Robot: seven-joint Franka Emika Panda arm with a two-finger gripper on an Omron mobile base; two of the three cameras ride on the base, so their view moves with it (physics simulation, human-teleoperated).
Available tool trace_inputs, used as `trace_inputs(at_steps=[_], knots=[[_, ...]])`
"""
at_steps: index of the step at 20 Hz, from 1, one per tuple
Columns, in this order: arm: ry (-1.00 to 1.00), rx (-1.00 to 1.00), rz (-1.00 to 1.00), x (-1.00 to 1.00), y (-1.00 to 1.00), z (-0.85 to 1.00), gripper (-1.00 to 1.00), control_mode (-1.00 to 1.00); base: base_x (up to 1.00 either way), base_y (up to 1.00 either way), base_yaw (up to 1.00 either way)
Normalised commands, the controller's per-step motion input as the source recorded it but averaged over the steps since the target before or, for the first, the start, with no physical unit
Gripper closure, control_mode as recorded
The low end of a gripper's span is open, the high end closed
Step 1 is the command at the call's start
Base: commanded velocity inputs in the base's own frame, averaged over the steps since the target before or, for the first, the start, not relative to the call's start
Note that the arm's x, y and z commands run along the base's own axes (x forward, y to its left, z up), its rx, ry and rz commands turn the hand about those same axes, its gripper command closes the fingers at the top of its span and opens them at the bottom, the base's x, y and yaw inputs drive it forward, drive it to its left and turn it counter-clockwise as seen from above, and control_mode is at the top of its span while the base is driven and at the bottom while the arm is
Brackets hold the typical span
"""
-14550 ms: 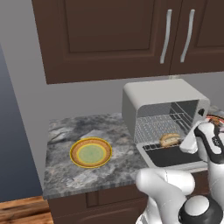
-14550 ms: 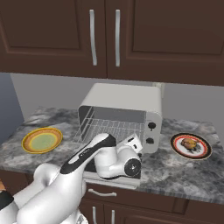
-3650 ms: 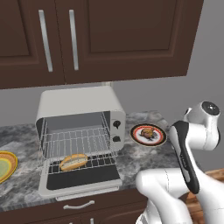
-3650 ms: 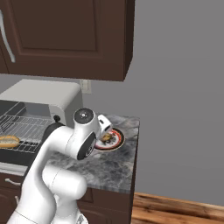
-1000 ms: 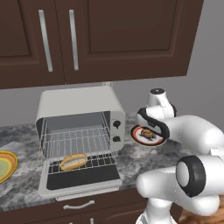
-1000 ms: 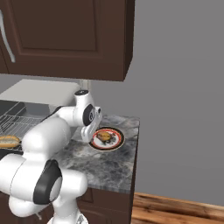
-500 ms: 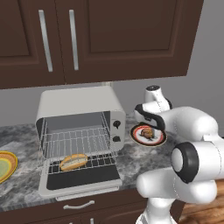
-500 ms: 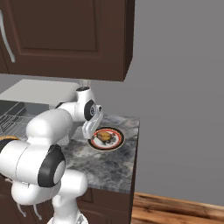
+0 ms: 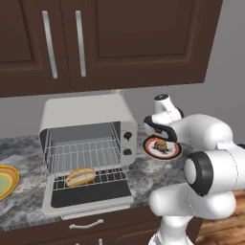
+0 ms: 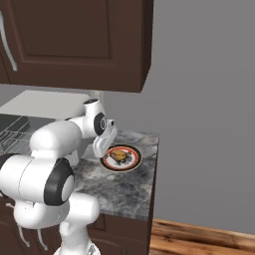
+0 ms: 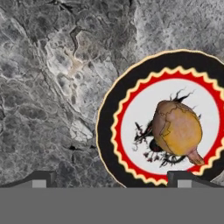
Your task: Open the toaster oven door. Place the hotdog bun on the bottom rack in the toaster oven and place the chicken drumstick on the top rack.
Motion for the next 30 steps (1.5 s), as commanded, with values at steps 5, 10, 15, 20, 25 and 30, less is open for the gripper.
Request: trace_inputs(at_steps=[5, 10, 15, 20, 25, 30], knots=[[0.0, 0.0, 0.0, 0.0, 0.0, -0.1, -1.0, -1.0, 0.0, 0.0, 0.0], [0.0, 0.0, 0.0, 0.01, -0.01, -0.09, -1.0, -1.0, 0.0, 0.0, 0.0], [0.0, 0.0, 0.0, 0.03, 0.0, -0.11, -1.0, -1.0, 0.0, 0.0, 0.0], [0.0, 0.0, 0.0, 0.17, 0.0, -0.08, -1.0, -1.0, 0.0, 0.0, 0.0], [0.0, 0.0, 0.0, 0.18, 0.0, -0.06, -1.0, -1.0, 0.0, 0.0, 0.0], [0.0, 0.0, 0.0, 0.13, 0.0, -0.14, -1.0, -1.0, 0.0, 0.0, 0.0]])
